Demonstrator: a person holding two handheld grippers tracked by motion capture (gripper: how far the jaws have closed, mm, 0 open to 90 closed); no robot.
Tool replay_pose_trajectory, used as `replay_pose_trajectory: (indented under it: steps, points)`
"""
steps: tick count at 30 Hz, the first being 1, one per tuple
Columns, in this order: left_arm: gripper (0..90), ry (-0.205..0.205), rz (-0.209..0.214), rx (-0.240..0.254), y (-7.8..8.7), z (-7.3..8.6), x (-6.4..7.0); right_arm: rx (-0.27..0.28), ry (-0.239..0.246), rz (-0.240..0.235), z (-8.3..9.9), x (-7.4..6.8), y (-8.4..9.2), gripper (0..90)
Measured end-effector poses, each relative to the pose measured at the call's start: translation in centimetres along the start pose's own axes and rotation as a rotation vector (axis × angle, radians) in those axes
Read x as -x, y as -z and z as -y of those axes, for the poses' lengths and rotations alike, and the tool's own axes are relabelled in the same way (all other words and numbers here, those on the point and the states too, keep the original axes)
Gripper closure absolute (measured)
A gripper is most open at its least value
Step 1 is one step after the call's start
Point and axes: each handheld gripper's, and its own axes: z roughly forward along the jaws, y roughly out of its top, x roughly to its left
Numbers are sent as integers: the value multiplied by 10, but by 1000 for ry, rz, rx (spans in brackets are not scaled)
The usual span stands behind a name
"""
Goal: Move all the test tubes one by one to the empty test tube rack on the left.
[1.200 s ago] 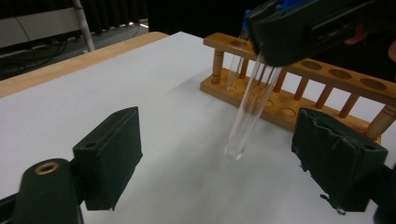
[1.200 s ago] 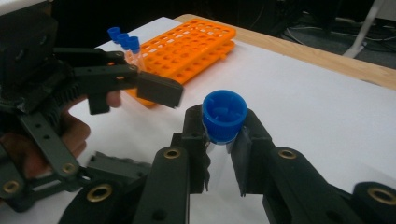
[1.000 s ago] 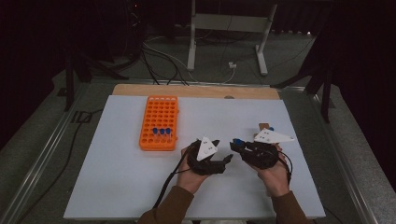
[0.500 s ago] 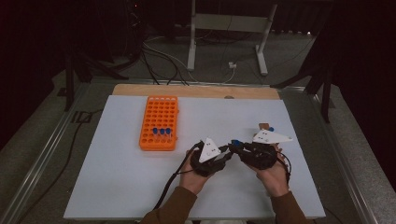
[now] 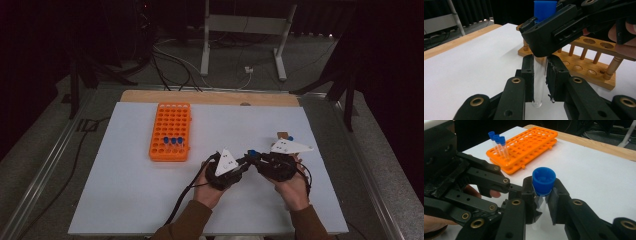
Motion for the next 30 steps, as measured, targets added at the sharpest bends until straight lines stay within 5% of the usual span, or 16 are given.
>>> replay_pose_trajectory:
  steps: [14,22,30]
  points:
    - [784,0,3,0,0,-1,-2,14,-7,-18,1,0,-1,755]
    - [784,28,-24,-6,4,2,-11,67,-13,-33,-2,5,8,421]
    - [784,50,-65,6,19,2,-23,86,-24,12,-3,8,11,157]
